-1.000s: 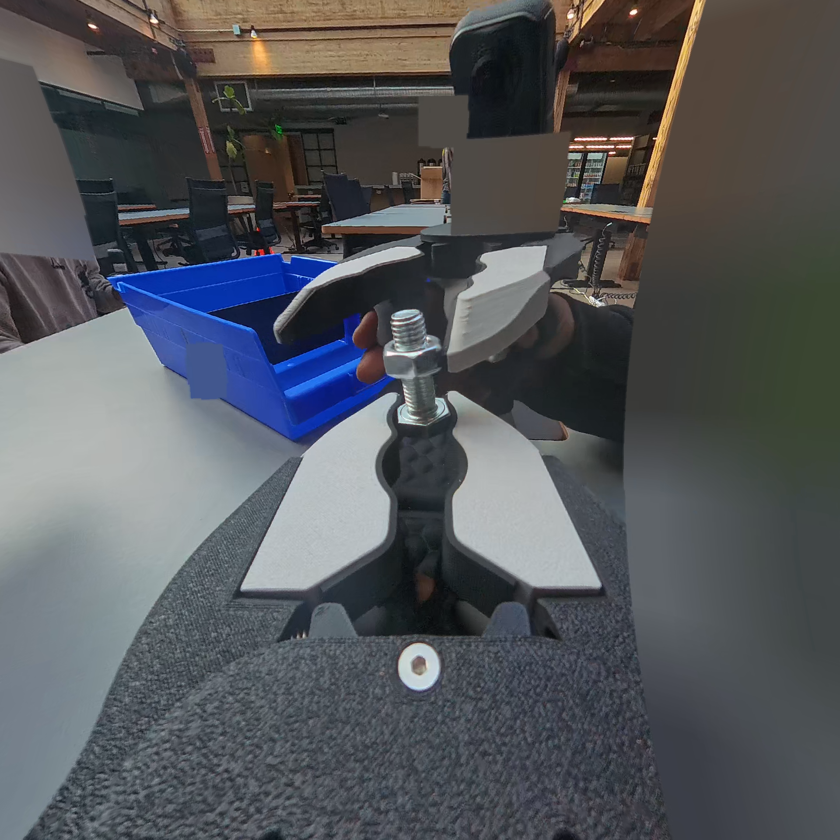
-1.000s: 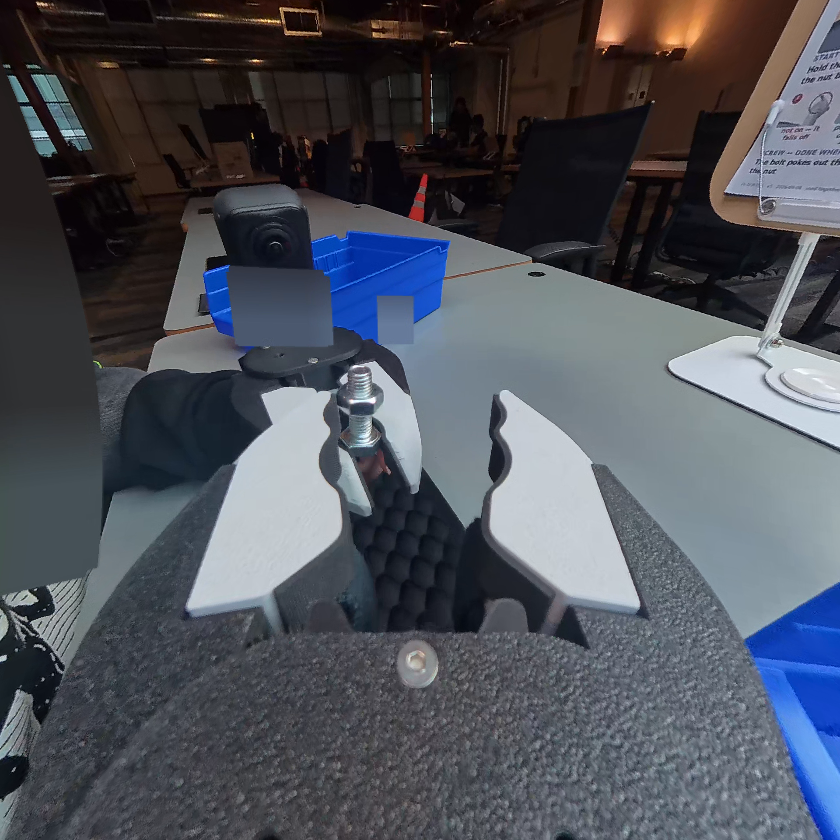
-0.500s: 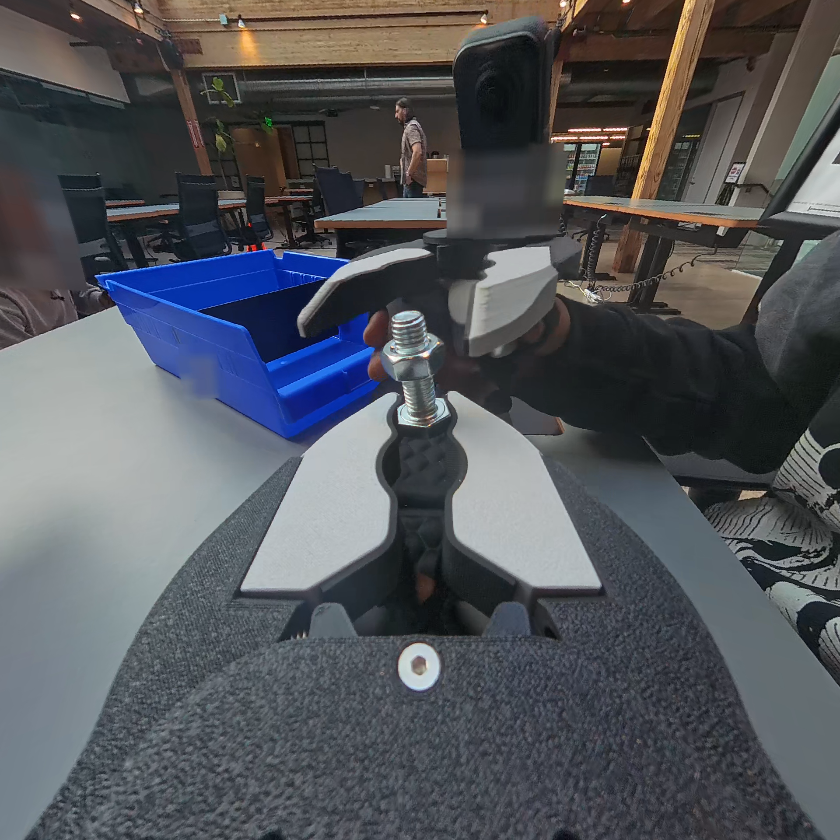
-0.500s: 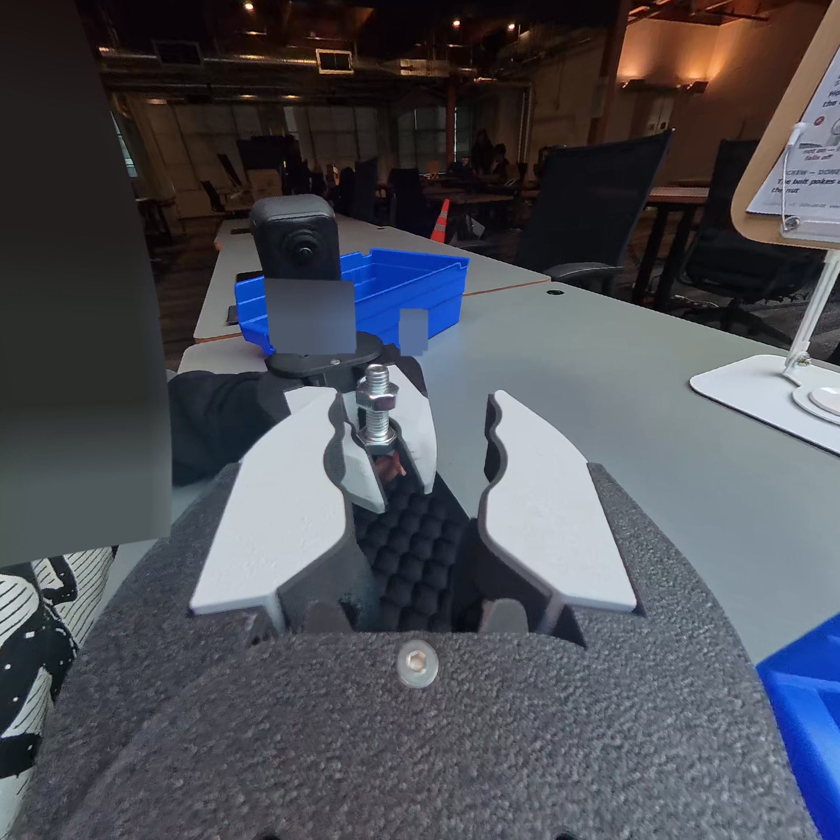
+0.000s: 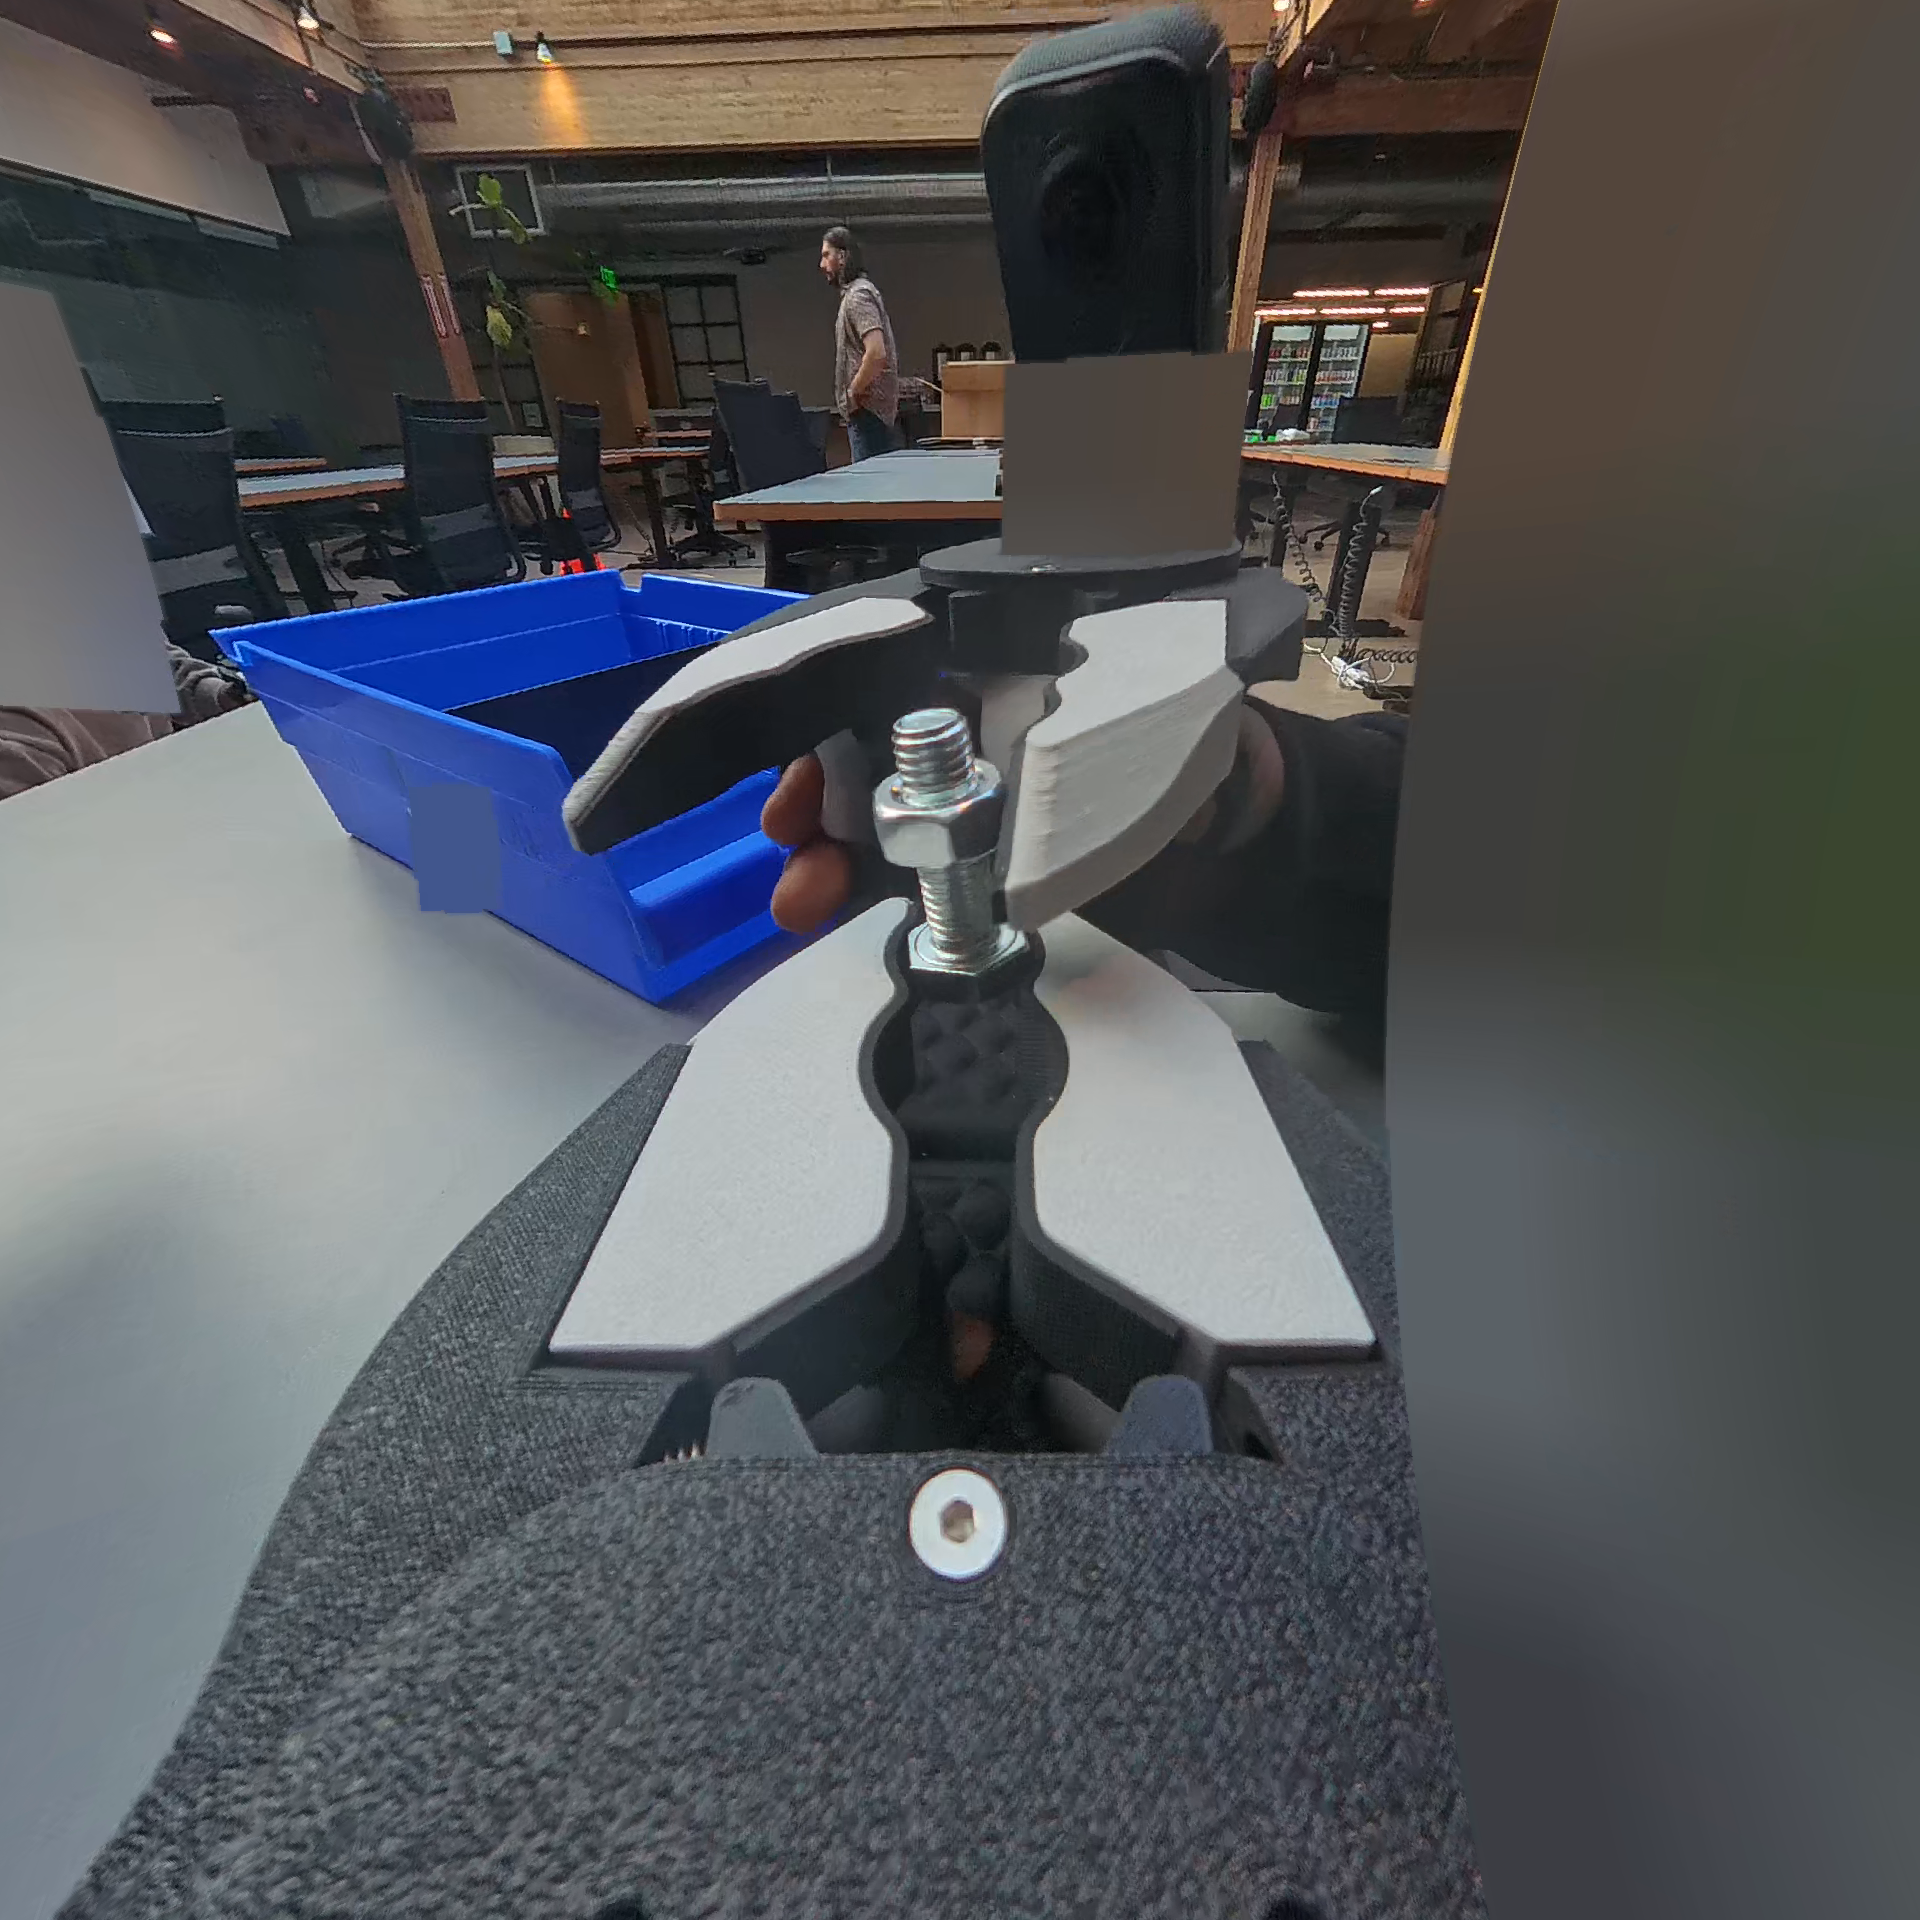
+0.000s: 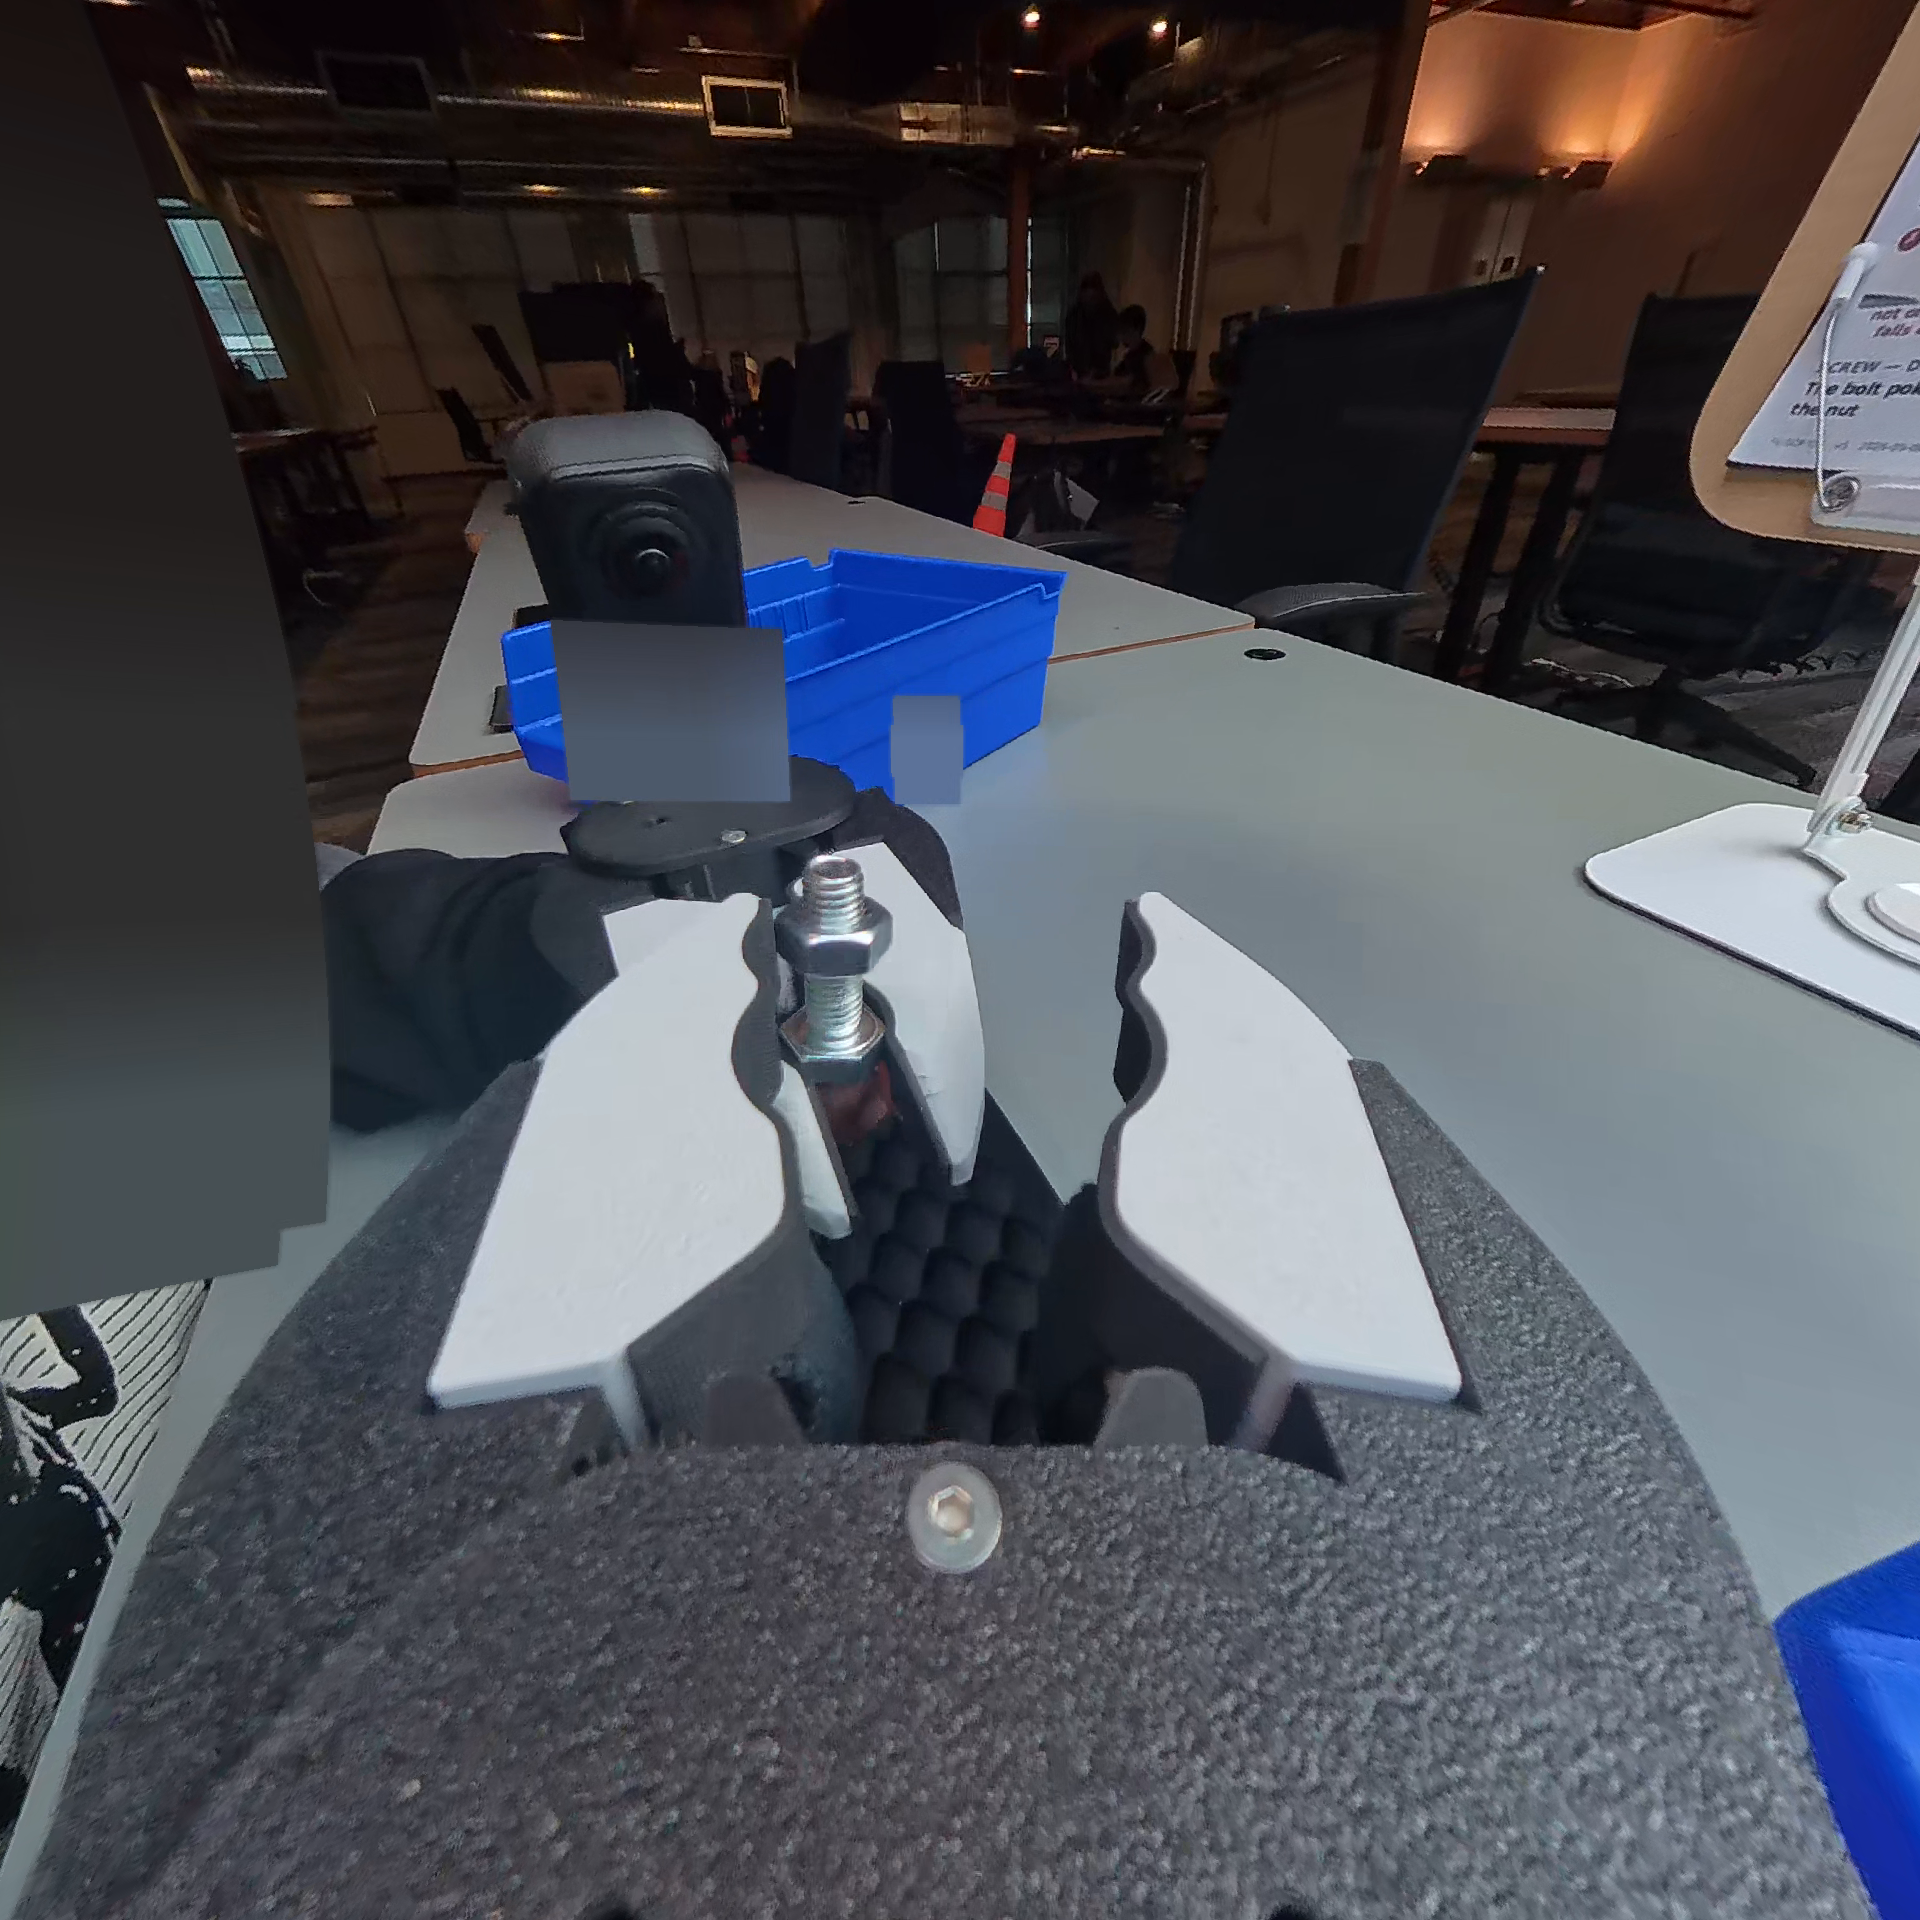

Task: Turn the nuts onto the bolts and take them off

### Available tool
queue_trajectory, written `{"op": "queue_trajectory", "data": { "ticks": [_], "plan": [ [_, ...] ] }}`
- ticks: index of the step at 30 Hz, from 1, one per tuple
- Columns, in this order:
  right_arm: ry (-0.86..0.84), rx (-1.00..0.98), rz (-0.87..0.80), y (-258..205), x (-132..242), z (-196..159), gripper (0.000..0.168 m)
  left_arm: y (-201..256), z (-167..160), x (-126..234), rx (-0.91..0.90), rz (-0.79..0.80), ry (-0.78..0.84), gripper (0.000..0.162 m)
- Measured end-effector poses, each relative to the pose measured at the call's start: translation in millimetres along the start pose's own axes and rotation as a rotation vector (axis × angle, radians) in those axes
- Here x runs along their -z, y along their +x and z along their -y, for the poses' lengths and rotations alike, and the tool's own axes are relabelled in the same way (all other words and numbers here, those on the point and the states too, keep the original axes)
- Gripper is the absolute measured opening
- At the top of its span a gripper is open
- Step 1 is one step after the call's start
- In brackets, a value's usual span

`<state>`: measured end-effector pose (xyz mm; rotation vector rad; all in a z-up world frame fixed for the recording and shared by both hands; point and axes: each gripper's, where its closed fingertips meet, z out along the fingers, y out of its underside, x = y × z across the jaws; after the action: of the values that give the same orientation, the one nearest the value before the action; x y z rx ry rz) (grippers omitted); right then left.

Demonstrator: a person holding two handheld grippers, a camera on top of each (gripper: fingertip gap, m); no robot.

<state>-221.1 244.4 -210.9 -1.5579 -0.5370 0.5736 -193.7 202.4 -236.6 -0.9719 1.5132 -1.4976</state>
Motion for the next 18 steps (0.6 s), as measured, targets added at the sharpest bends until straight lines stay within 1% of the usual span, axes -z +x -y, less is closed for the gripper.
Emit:
{"op": "queue_trajectory", "data": {
  "ticks": [3, 5, 6, 7, 8, 10, 11, 13, 16, 18],
  "plan": [
    [0.007, 0.006, -0.01, 2.4, 10.9, 0.6, 0.062, 0.2, -0.1, -0.1, 0.0, -0.002, 0.0, 0.015],
    [0.012, 0.009, -0.017, 4.3, 18.4, 0.9, 0.058, 0.1, 0.0, -0.1, 0.0, -0.001, 0.0, 0.015],
    [0.016, 0.013, -0.025, 5.7, 22.3, 1.0, 0.052, 0.0, 0.1, 0.0, 0.001, -0.001, 0.001, 0.015],
    [0.018, 0.019, -0.044, 9.0, 26.3, 0.8, 0.041, 0.2, 0.2, 0.0, 0.0, -0.002, 0.002, 0.015],
    [0.021, 0.028, -0.061, 12.0, 30.2, 0.8, 0.035, 0.3, 0.1, 0.0, -0.001, -0.002, 0.001, 0.015],
    [0.029, 0.035, -0.075, 14.7, 36.5, 1.3, 0.018, 0.4, -0.1, -0.3, -0.001, -0.002, 0.0, 0.015],
    [0.038, 0.03, -0.069, 14.0, 38.2, 2.4, 0.016, 0.3, 0.0, -0.1, -0.001, -0.002, 0.001, 0.015],
    [0.062, 0.016, -0.035, 8.3, 38.2, 6.0, 0.02, -0.1, 0.3, 0.0, 0.003, -0.001, 0.003, 0.015],
    [0.066, -0.005, 0.014, -1.4, 29.5, 8.0, 0.045, 0.4, -0.3, -0.4, -0.001, -0.003, -0.001, 0.015],
    [0.047, -0.008, 0.034, -6.2, 19.6, 6.8, 0.055, 0.9, -1.0, -0.9, -0.006, -0.003, -0.007, 0.015]
  ]
}}
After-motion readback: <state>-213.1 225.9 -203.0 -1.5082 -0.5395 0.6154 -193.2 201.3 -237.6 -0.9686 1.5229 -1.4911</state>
